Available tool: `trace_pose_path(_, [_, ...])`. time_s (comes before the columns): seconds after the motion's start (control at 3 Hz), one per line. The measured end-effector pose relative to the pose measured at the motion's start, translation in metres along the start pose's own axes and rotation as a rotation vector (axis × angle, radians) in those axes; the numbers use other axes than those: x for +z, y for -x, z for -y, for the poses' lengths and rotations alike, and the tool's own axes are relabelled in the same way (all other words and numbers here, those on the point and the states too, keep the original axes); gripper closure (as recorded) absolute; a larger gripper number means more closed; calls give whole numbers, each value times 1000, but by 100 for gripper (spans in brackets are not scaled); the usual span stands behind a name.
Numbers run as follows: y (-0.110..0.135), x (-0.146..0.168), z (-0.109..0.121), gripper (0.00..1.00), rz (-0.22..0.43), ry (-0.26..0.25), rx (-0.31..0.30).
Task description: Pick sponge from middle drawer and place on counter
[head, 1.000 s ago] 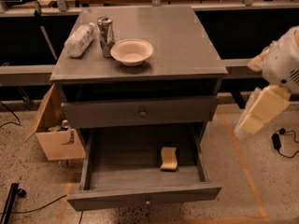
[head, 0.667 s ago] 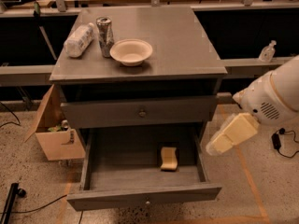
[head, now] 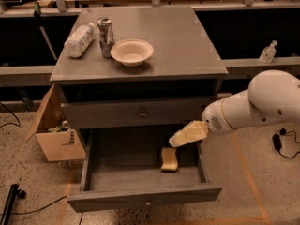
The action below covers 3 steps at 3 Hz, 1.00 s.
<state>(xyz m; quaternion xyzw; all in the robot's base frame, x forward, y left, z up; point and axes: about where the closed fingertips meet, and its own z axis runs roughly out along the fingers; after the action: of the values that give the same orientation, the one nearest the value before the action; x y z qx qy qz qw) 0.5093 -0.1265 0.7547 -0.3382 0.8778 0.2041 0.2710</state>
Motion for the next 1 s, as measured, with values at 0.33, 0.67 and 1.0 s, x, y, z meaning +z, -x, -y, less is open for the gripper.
trace_pose_path(0.33, [10,5,5,0,30,-22,-6])
trace_pose_path(0.67, [-34,25,13,0,2,-12,89])
trace_pose_path(1.0, [-61,49,45,0,42,-72,158])
